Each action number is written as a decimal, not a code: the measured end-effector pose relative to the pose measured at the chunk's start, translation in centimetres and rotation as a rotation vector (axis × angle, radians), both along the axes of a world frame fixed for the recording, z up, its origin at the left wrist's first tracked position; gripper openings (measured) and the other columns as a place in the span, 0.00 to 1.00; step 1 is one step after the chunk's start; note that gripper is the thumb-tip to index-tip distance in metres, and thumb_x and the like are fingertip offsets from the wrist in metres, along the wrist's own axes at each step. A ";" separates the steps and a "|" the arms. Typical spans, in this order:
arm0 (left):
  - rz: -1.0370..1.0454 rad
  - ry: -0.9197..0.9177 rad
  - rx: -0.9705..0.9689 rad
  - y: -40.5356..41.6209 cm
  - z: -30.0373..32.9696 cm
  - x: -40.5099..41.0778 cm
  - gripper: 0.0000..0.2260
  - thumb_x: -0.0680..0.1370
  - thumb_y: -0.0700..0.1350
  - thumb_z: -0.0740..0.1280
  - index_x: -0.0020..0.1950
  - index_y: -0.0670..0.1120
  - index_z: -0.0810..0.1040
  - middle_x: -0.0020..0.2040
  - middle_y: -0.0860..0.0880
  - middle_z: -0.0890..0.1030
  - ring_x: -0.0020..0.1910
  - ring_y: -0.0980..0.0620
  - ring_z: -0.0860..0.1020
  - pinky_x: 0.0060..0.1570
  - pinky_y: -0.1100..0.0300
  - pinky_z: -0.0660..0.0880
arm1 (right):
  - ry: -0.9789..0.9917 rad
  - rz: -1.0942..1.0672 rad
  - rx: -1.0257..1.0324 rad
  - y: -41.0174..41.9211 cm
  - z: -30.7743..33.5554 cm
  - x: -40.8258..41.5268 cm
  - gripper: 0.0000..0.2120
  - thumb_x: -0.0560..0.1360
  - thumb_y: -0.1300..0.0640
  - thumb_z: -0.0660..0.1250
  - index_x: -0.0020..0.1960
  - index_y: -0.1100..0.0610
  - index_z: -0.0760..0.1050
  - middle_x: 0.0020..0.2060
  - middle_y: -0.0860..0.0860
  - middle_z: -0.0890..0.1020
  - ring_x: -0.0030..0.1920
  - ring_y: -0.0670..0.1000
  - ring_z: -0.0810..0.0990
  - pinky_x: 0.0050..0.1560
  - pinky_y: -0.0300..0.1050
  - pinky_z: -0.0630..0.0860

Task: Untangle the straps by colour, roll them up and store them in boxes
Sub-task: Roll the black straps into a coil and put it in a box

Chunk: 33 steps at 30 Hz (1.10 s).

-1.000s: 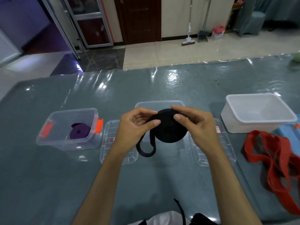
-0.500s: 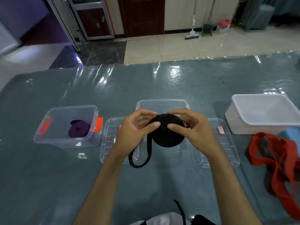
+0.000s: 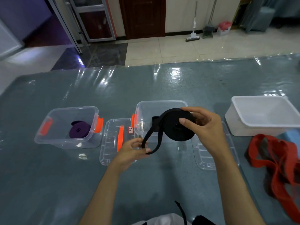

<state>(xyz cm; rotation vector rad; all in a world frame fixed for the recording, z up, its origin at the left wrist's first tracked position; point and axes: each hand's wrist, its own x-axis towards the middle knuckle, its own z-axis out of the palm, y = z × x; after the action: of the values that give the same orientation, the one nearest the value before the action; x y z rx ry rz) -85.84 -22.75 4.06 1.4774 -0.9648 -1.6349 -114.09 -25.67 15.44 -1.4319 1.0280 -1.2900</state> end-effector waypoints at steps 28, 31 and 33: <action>-0.185 -0.243 -0.456 2.3 8.9 -4.2 0.28 0.75 0.56 0.79 0.73 0.63 0.75 0.68 0.61 0.80 0.71 0.64 0.75 0.72 0.58 0.70 | 0.147 0.040 -0.037 4.4 -0.2 -2.4 0.17 0.74 0.66 0.79 0.57 0.48 0.86 0.51 0.44 0.89 0.53 0.44 0.87 0.51 0.32 0.78; -0.236 -0.190 -0.546 1.9 10.3 -5.3 0.15 0.77 0.50 0.78 0.63 0.57 0.84 0.62 0.57 0.86 0.66 0.58 0.82 0.68 0.60 0.75 | 0.172 0.109 -0.036 4.8 0.1 -2.0 0.16 0.74 0.65 0.79 0.58 0.50 0.86 0.52 0.44 0.89 0.55 0.45 0.87 0.54 0.33 0.79; -0.223 -0.147 -0.532 1.8 10.7 -5.5 0.10 0.78 0.45 0.78 0.56 0.57 0.87 0.56 0.54 0.88 0.59 0.54 0.86 0.60 0.63 0.79 | 0.195 0.142 -0.040 5.0 0.1 -1.9 0.16 0.75 0.64 0.79 0.59 0.49 0.85 0.53 0.43 0.89 0.57 0.45 0.87 0.56 0.34 0.79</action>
<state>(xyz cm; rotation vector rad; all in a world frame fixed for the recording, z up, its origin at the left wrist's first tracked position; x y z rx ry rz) -91.35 -20.98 14.77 1.1614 -1.5529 -1.2826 -116.01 -20.62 15.55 -1.6552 1.0113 -1.0900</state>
